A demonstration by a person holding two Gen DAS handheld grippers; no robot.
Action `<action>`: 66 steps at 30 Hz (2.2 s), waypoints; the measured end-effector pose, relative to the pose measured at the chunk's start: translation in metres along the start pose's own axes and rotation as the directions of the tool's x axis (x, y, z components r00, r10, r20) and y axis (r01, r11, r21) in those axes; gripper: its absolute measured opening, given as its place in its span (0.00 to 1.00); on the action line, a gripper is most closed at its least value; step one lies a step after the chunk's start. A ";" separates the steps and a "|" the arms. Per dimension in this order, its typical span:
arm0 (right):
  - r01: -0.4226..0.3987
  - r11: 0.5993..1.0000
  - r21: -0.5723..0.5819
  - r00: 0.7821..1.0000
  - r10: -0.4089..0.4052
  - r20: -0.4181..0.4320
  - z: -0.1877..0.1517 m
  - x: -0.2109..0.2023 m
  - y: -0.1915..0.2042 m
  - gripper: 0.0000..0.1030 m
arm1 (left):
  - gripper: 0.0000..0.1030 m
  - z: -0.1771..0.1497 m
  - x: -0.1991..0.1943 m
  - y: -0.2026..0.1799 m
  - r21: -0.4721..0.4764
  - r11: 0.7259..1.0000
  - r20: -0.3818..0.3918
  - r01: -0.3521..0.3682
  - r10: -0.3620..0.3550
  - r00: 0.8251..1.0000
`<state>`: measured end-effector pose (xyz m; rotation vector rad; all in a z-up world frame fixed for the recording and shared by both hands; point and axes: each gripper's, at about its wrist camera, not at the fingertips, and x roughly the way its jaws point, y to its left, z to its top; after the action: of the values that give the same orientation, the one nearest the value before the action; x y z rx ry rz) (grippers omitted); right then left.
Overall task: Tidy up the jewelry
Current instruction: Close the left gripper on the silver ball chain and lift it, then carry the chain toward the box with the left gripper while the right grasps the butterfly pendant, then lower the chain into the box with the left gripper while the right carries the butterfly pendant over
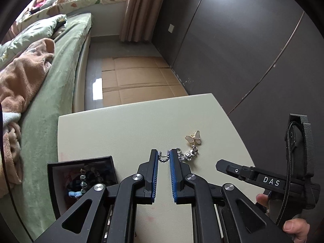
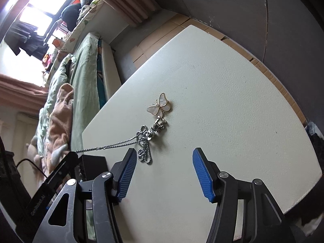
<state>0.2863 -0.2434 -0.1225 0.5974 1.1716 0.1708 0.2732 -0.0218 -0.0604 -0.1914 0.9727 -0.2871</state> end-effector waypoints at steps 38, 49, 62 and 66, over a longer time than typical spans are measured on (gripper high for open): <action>0.264 0.823 -0.503 0.949 -0.315 -0.019 0.053 0.071 0.063 0.76 | 0.11 0.020 -0.065 0.078 -0.180 0.982 0.164 0.061 -0.031 0.986; 0.293 0.756 -0.585 0.936 -0.352 0.014 0.050 0.084 0.066 0.41 | 0.11 0.022 -0.072 0.066 -0.159 0.987 0.181 0.022 0.008 0.983; 0.150 0.873 -0.465 0.984 -0.179 -0.019 0.056 0.038 0.050 0.41 | 0.11 0.047 -0.121 0.000 -0.023 0.994 0.248 -0.107 0.110 0.962; 0.116 0.871 -0.478 0.990 -0.137 -0.010 0.047 0.023 0.056 0.41 | 0.11 0.056 -0.145 -0.018 0.014 0.990 0.289 -0.143 0.133 0.948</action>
<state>0.3483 -0.2034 -0.1002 0.0792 1.1517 0.3502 0.2402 0.0098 0.0890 -0.1284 0.6875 -0.1418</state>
